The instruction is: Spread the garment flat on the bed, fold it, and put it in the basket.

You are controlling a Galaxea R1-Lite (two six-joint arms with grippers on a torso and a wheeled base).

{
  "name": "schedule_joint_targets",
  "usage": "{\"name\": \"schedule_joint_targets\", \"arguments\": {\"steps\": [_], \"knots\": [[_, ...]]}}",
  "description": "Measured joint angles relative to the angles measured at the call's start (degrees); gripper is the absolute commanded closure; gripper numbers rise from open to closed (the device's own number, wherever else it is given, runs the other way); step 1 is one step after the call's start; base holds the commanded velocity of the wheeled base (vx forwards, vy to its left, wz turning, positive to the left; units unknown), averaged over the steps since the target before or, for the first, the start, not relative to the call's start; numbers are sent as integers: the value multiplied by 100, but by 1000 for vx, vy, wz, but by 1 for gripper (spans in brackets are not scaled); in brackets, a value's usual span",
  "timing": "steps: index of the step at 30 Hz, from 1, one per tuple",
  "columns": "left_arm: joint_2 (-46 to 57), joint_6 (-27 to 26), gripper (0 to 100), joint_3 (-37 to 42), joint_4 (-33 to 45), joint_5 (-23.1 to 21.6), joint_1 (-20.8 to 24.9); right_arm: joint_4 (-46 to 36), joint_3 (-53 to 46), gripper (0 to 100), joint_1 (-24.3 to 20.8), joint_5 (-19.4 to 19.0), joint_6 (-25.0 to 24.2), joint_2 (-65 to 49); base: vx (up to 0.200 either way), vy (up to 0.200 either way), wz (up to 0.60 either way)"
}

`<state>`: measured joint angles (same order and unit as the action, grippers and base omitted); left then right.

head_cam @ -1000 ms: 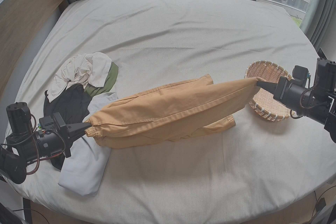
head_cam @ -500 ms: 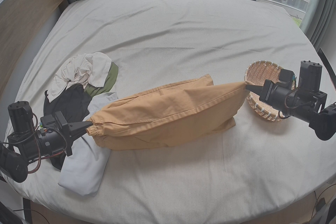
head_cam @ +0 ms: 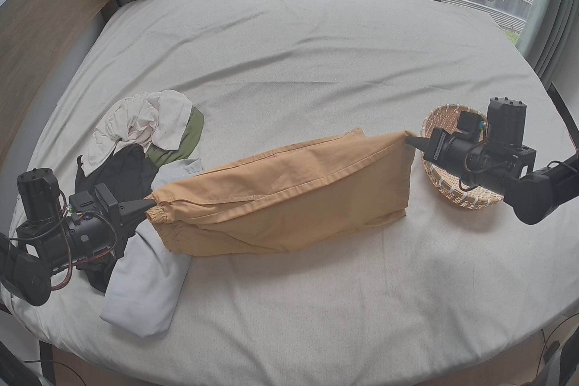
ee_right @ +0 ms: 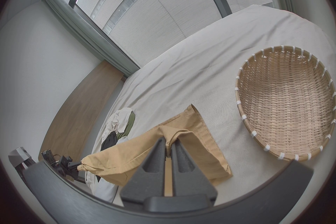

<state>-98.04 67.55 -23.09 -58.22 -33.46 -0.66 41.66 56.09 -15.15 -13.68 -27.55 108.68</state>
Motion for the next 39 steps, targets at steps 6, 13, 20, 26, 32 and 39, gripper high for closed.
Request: {"name": "schedule_joint_targets", "arguments": {"steps": [6, 13, 20, 26, 32, 39], "knots": [[-223, 5, 100, -50, -122, 106, -2, 30, 499, 100, -63, 2, -1, 408, 0, 0, 0], [-566, 35, 100, -74, -369, 190, -2, 55, 912, 100, -124, 2, -1, 800, 0, 0, 0], [-1007, 104, 0, -243, -605, 605, 0, 63, 1431, 0, -122, 79, -74, 1221, 0, 0, 0], [-1246, 578, 0, -524, -785, 660, -138, 208, 1569, 0, -130, 354, -140, 1451, 0, 0, 0], [-1276, 589, 0, -466, -856, 629, -173, 510, 1083, 0, -157, 374, -135, 1395, 0, 0, 0], [-1213, 561, 0, -268, -1282, 432, 76, 1070, 339, 0, -171, 374, -138, 1246, 0, 0, 0]]}}
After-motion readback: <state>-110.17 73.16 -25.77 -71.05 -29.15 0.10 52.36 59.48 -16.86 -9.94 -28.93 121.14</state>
